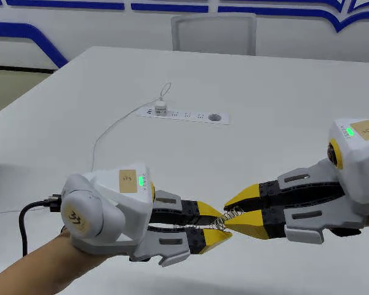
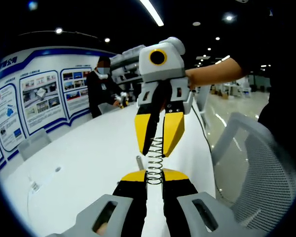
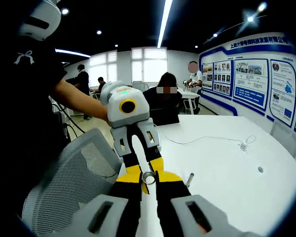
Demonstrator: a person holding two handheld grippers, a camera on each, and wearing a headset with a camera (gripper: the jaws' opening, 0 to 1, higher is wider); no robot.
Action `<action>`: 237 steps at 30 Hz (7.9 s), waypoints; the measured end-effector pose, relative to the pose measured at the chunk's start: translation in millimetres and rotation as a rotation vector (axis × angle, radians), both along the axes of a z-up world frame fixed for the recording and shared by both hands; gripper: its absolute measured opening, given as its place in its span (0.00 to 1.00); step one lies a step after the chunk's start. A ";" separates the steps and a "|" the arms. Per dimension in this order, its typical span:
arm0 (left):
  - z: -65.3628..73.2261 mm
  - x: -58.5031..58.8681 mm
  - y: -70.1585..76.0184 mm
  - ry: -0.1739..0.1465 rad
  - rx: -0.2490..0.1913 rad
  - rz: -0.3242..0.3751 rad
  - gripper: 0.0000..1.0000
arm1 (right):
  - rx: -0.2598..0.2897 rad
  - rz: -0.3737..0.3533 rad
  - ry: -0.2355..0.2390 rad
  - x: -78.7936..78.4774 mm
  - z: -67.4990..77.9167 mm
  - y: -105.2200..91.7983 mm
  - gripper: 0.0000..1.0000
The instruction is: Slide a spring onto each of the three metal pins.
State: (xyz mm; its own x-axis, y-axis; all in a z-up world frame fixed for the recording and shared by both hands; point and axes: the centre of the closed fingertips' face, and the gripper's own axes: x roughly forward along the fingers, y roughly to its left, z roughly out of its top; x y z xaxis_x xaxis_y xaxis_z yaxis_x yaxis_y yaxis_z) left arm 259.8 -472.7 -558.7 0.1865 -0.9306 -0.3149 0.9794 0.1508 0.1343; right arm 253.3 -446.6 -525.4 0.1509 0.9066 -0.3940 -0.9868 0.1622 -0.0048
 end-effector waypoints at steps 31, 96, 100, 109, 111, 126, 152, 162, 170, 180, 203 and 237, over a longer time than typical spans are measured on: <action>-6.1 5.0 15.6 0.109 -0.070 0.175 0.31 | -0.008 -0.086 -0.006 6.6 -0.6 9.4 0.10; -37.6 28.8 115.7 0.204 -0.118 0.617 1.00 | -0.118 -0.521 0.066 85.6 -35.3 -63.2 0.10; -43.7 26.8 116.4 0.226 -0.094 0.618 1.00 | -0.144 -0.526 0.074 91.1 -41.5 -62.5 0.10; -44.2 28.1 118.3 0.232 -0.104 0.624 1.00 | -0.188 -0.535 0.101 102.0 -57.2 -56.8 0.10; -44.9 27.5 117.6 0.244 -0.108 0.624 1.00 | -0.202 -0.550 0.113 105.3 -61.7 -56.9 0.10; -49.6 26.6 119.2 0.283 -0.111 0.635 1.00 | -0.247 -0.539 0.155 111.1 -83.5 -50.2 0.10; -55.5 23.3 116.6 0.319 -0.099 0.622 1.00 | -0.382 -0.480 0.158 112.5 -120.4 -48.0 0.11; -56.1 23.7 117.1 0.325 -0.101 0.627 1.00 | -0.408 -0.469 0.170 112.5 -130.9 -47.6 0.11; -58.3 23.5 118.0 0.331 -0.094 0.633 1.00 | -0.435 -0.453 0.172 111.5 -139.6 -47.8 0.11; -60.2 24.3 119.0 0.354 -0.104 0.642 1.00 | -0.440 -0.455 0.187 113.7 -146.2 -47.6 0.11; -61.0 23.2 119.5 0.350 -0.092 0.640 1.00 | -0.425 -0.436 0.107 113.6 -133.4 -45.5 0.19; -56.1 26.8 126.4 0.367 -0.140 0.674 1.00 | -0.350 -0.411 -0.022 102.5 -90.4 -8.3 0.20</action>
